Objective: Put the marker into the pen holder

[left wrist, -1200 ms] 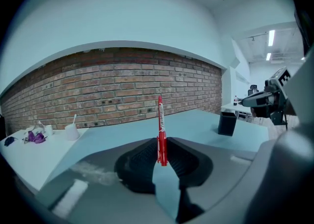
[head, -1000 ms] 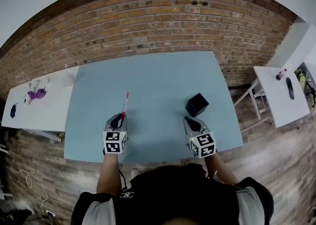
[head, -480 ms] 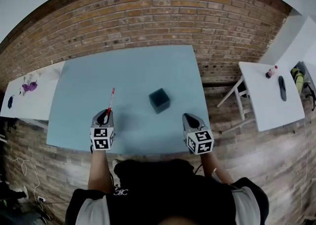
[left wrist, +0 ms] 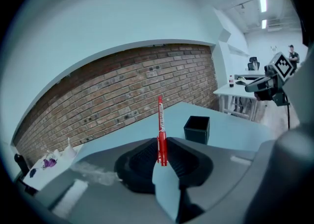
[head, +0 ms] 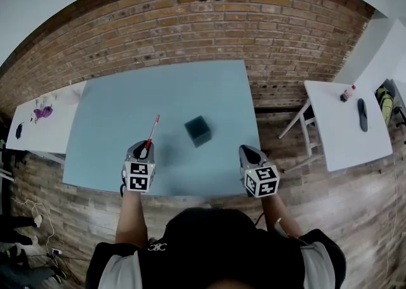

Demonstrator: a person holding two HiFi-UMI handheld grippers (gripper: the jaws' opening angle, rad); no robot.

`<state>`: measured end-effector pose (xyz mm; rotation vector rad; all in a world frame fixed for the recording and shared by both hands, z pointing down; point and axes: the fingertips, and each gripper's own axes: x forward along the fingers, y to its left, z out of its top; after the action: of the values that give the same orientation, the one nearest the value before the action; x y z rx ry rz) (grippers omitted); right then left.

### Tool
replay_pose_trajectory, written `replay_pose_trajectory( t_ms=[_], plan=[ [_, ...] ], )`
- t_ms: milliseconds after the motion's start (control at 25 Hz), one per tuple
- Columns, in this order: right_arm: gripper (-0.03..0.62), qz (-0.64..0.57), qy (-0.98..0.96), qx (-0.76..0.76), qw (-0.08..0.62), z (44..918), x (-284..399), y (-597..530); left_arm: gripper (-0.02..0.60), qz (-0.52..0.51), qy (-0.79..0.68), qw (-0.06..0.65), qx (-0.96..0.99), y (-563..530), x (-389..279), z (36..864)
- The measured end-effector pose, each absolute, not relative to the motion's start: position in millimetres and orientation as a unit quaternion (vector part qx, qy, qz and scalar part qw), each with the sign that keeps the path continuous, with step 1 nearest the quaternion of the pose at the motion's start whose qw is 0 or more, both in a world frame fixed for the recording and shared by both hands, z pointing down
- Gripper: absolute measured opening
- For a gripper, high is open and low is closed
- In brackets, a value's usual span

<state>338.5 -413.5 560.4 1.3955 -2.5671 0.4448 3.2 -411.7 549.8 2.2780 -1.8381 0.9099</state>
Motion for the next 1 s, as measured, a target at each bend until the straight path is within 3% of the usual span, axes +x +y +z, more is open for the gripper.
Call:
replay_pose_trajectory(
  t_ms=[280, 1000],
  plan=[
    [0.005, 0.153, -0.854, 0.486, 0.1, 562.0, 354.0, -403.0, 0.069, 0.35, -0.566, 0.034, 0.746, -424.4, 7.7, 558.4],
    [0.005, 0.144, -0.827, 0.53, 0.122, 569.2, 383.0, -368.2, 0.069, 0.63, -0.286, -0.118, 0.712, -488.0, 49.5, 578.1]
  ],
)
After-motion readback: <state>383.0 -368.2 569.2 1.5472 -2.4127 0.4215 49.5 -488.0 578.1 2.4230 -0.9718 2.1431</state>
